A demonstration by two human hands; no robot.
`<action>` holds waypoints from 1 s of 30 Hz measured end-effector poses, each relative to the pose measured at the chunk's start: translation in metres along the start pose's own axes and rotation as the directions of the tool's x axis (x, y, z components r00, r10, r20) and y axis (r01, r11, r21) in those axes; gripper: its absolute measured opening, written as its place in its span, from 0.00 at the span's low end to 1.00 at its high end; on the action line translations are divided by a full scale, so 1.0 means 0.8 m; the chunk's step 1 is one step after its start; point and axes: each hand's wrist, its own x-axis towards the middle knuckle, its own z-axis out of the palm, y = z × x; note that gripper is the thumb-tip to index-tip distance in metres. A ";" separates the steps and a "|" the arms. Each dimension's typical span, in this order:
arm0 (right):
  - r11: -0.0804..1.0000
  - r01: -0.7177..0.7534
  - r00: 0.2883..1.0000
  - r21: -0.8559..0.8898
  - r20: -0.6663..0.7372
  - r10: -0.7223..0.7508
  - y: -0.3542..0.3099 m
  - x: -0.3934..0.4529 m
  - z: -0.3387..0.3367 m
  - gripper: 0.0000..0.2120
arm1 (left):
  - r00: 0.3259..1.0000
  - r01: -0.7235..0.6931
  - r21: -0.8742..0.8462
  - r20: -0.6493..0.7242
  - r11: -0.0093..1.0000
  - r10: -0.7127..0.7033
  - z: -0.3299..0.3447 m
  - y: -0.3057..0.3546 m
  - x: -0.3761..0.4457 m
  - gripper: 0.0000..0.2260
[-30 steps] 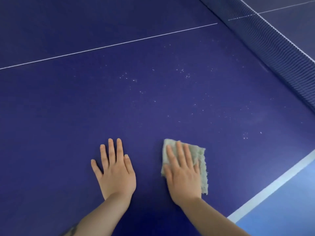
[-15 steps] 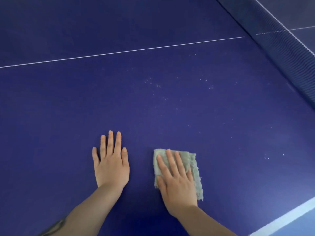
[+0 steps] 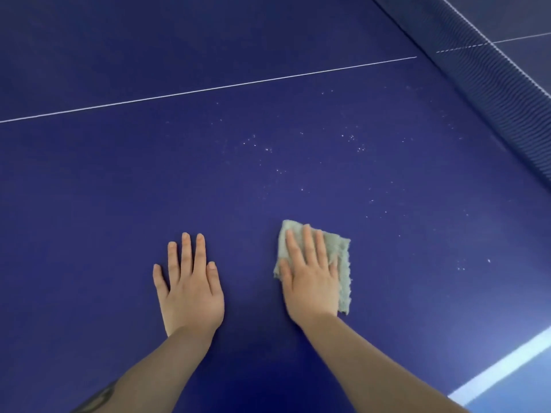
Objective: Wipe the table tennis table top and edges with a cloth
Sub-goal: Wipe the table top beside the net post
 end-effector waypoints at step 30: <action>0.800 -0.562 0.776 0.210 -0.201 0.598 0.308 -0.146 -0.030 0.27 | 0.842 -0.512 0.035 0.218 0.858 0.494 0.106 0.317 -0.169 0.26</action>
